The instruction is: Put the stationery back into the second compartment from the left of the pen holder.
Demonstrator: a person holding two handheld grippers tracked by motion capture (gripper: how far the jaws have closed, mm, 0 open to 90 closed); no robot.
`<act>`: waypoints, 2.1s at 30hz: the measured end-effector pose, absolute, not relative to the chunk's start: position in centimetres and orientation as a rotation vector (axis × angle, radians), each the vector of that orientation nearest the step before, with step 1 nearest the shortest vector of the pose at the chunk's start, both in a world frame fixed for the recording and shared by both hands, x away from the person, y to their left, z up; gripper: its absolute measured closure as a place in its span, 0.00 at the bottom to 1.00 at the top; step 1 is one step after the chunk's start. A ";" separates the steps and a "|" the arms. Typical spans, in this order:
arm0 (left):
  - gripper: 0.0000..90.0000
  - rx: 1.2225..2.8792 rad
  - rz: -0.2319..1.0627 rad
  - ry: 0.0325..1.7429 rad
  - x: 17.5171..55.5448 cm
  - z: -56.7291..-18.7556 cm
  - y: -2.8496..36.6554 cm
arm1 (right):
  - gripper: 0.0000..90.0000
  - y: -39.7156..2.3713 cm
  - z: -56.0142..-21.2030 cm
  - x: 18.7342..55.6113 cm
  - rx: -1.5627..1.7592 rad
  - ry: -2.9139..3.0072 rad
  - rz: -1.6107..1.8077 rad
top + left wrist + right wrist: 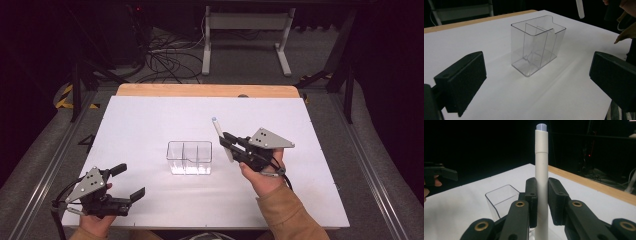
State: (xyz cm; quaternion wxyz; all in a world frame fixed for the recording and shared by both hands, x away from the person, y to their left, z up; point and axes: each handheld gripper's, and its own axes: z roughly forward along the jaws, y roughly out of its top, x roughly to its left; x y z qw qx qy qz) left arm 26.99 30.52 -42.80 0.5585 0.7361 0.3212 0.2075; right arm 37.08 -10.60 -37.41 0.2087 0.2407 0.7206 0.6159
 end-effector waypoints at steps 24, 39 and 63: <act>0.02 1.737 0.485 0.757 27.0 -42.8 30.5 | 0.88 -8.2 -36.4 36.6 0.505 1.971 1.845; 0.02 1.736 0.481 0.757 27.0 -42.8 30.6 | 0.88 -4.7 -35.8 37.2 0.454 2.005 1.876; 0.02 1.734 0.484 0.762 27.0 -42.9 30.6 | 0.88 -1.3 -37.5 38.4 0.501 1.987 1.867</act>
